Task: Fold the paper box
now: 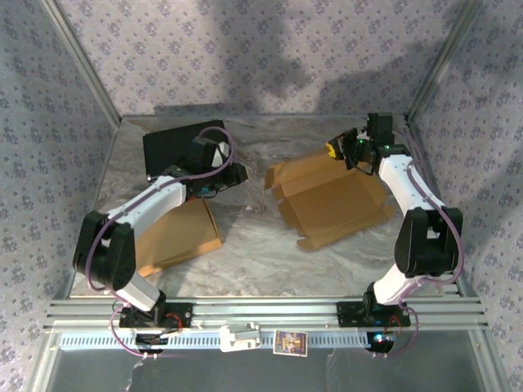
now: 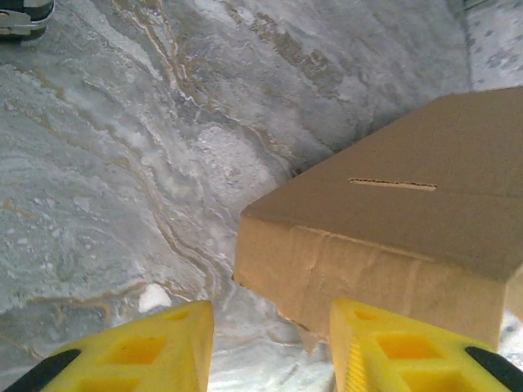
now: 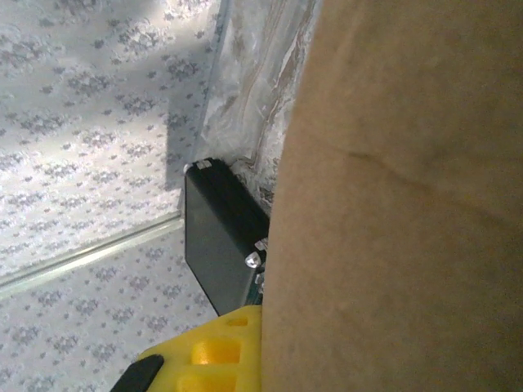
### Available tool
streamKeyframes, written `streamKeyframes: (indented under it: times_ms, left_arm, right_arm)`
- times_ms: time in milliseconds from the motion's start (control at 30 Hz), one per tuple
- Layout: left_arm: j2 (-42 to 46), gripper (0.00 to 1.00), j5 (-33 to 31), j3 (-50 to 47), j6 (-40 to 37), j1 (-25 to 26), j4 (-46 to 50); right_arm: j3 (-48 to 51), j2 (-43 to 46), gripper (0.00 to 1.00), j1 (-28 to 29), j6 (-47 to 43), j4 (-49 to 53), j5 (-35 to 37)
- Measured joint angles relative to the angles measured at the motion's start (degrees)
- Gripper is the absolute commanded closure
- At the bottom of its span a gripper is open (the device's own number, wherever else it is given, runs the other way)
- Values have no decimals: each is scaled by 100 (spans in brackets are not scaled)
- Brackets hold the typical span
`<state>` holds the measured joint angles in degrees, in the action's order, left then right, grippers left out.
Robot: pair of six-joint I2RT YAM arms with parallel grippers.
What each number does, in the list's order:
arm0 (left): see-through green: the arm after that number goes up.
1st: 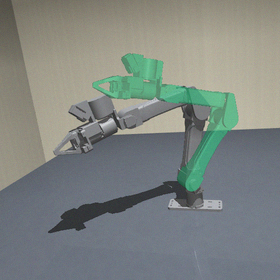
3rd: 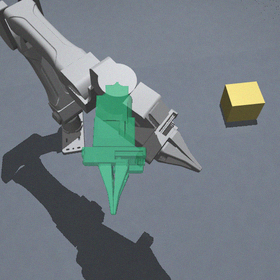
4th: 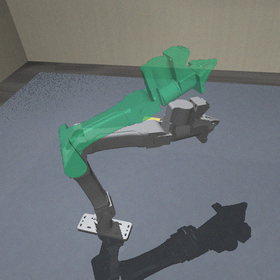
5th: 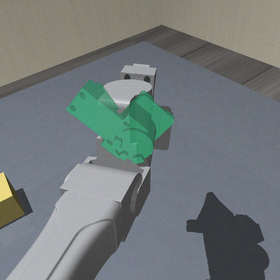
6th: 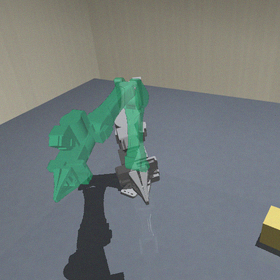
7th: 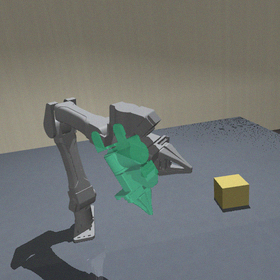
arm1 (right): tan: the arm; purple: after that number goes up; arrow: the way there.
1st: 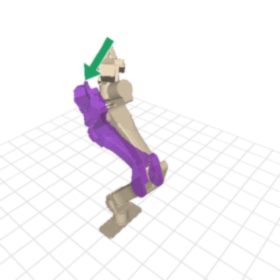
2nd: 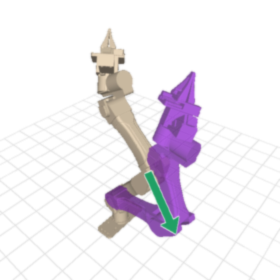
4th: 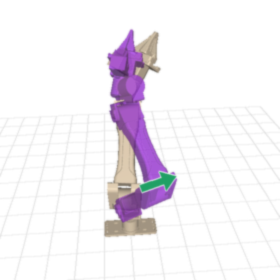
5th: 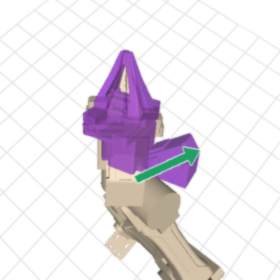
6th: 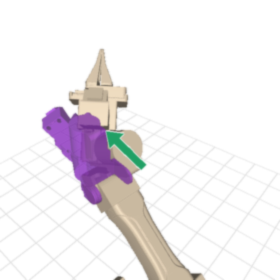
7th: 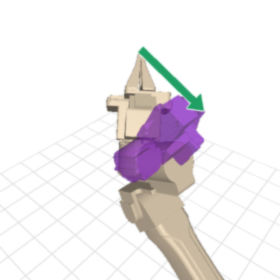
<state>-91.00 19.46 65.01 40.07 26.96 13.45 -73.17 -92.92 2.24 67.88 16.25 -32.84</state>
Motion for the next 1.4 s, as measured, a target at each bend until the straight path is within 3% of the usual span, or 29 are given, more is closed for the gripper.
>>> streamKeyframes:
  times_ms: [400, 900, 1400]
  left_arm:
    - [-861, 54, 2, 83, -1012, 149, -470]
    - [-1231, 48, 205, 345, -2767, 446, -883]
    - [-1228, 46, 868, -188, -3263, 605, -1788]
  right_arm:
    - [549, -396, 100, -98, -531, -1117, -647]
    - [-44, -811, 100, -118, -844, -789, -787]
    - [-302, -1086, 100, -85, -844, -667, -846]
